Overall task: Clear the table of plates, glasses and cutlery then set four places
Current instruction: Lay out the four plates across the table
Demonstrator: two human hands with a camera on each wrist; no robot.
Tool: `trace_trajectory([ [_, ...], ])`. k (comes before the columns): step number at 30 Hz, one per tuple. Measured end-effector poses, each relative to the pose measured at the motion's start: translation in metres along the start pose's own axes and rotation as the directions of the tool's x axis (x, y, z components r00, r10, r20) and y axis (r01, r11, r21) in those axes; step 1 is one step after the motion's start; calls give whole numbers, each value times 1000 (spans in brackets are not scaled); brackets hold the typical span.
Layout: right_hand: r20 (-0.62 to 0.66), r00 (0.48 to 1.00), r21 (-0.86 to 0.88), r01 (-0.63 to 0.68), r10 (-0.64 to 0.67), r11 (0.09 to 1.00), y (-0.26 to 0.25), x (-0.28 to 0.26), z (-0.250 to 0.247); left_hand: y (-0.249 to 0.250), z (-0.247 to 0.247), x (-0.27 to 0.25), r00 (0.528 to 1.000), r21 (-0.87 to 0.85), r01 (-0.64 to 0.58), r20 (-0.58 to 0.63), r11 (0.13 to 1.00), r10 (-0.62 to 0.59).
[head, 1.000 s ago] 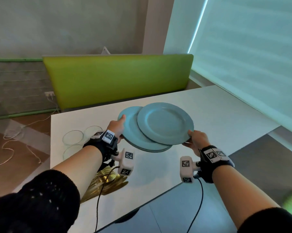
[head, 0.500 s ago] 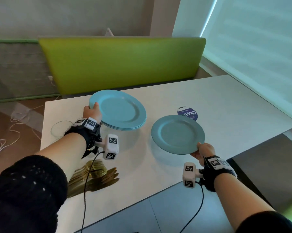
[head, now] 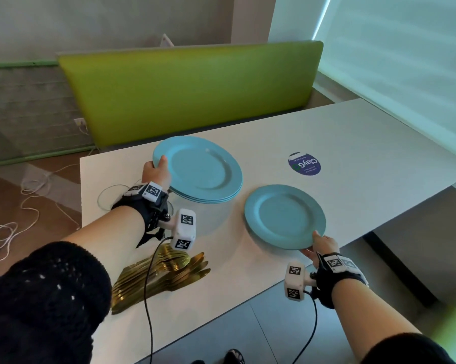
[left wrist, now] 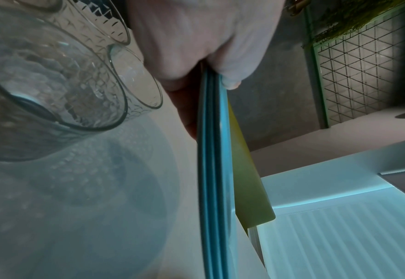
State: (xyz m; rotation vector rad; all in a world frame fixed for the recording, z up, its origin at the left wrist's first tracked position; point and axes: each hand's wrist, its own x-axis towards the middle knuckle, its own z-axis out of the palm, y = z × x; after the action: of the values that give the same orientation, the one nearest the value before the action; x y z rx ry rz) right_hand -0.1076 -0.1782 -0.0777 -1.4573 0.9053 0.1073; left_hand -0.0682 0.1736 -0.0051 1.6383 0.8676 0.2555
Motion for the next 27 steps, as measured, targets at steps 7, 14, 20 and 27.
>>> trace_trajectory([
  [7, -18, 999, -162, -49, 47, 986, 10, -1, 1, -7, 1, 5, 999, -2, -24, 38, 1000, 24],
  [14, -4, 998, -314, -58, 60, 948, 17, -8, 5, -6, 3, 1, 996, -28, -18, 92, 999, 20],
  [20, -2, 1000, -559, 7, -10, 829, -7, -23, 0, 0, 9, -5, 988, -103, 0, 155, 995, 16],
  [27, 69, 983, -416, 183, -170, 891, -81, -41, 8, 25, 45, -19, 950, -141, -13, 307, 990, 56],
])
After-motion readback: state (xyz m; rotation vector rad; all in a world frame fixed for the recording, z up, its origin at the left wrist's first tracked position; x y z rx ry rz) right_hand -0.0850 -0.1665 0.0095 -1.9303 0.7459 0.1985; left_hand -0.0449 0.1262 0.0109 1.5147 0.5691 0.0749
